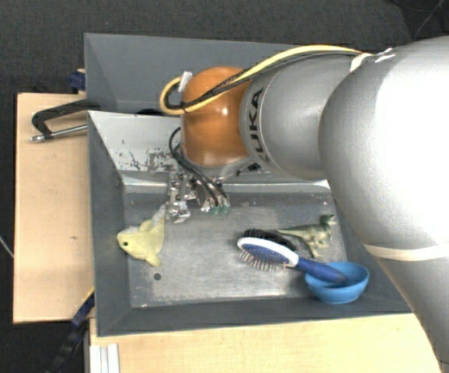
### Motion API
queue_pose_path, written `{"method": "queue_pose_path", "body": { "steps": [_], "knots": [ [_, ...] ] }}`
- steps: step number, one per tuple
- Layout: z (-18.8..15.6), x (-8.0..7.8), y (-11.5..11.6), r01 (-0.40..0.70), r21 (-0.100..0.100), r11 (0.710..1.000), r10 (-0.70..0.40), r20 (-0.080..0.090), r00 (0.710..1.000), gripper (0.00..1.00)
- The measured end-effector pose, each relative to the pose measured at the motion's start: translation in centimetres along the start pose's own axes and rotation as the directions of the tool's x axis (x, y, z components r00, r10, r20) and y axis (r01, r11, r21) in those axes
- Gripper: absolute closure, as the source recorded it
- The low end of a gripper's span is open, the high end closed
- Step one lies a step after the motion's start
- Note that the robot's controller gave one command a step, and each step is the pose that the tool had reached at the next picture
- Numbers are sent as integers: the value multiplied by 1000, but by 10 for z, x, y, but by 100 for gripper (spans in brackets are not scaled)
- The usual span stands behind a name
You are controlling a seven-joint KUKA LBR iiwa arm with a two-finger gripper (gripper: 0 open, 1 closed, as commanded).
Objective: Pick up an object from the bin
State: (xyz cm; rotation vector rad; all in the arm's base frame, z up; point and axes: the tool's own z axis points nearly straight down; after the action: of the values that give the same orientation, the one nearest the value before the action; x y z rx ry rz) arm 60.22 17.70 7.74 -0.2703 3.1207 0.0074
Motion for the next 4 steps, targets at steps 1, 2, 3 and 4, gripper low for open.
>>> {"method": "queue_pose_path", "body": {
  "steps": [1,2,3,4],
  "knots": [
    [-113,-6,15,38,1,999,-38,7,999,100],
    [-223,-7,26,391,2,920,-391,4,920,100],
    [-123,59,17,228,0,974,-228,-16,973,100],
    [-180,26,37,607,2,795,-607,3,795,100]
  ]
}}
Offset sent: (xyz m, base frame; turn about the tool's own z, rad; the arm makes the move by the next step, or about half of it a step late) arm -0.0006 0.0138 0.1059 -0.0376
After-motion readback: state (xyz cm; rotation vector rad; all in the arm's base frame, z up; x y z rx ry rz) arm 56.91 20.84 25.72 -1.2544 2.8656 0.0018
